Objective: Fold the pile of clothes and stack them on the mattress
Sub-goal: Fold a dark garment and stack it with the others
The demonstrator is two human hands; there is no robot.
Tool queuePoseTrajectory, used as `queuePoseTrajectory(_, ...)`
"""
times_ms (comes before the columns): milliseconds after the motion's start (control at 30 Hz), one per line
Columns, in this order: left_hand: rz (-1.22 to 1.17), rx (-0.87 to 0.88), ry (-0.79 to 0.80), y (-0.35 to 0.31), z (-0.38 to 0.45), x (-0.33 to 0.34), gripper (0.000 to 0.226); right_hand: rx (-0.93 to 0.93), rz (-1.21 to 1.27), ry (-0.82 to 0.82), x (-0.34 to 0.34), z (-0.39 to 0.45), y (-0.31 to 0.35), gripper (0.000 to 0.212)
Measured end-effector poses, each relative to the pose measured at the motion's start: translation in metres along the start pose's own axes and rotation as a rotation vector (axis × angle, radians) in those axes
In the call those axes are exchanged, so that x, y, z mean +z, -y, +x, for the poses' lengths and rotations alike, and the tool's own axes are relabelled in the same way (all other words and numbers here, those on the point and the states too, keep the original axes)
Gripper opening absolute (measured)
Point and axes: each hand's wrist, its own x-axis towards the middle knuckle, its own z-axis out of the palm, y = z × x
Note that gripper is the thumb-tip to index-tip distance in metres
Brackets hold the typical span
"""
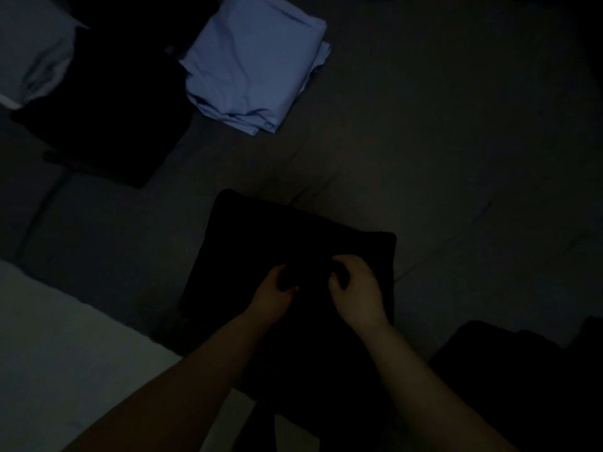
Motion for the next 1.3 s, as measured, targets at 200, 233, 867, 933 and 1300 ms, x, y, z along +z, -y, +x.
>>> queuePoseTrajectory(200, 0.109, 0.342, -0.042, 0.001, 0.028, 0.015, 0.057, 0.426, 0.101, -0.205, -0.03, 0.006, -0.055, 0.101)
queuePoseTrajectory(233, 0.103, 0.371, -0.035, -0.001, 0.033, 0.019, 0.051, 0.54, 0.292, -0.162, -0.037, 0.009, -0.061, 0.111)
queuePoseTrajectory(867, -0.329, 0.136, 0.211, -0.016, 0.002, 0.091, 0.039, 0.447, 0.404, -0.195, -0.071, -0.01, -0.022, 0.046)
queuePoseTrajectory(933, -0.463, 0.052, 0.269, -0.013, -0.001, 0.099, 0.037, 0.375, 0.245, -0.302, -0.069, -0.019, -0.003, 0.046)
queuePoseTrajectory(1300, -0.688, -0.132, -0.06, 0.053, 0.01, -0.025, 0.036, 0.1, -0.127, 0.197, 0.062, -0.046, 0.052, 0.053)
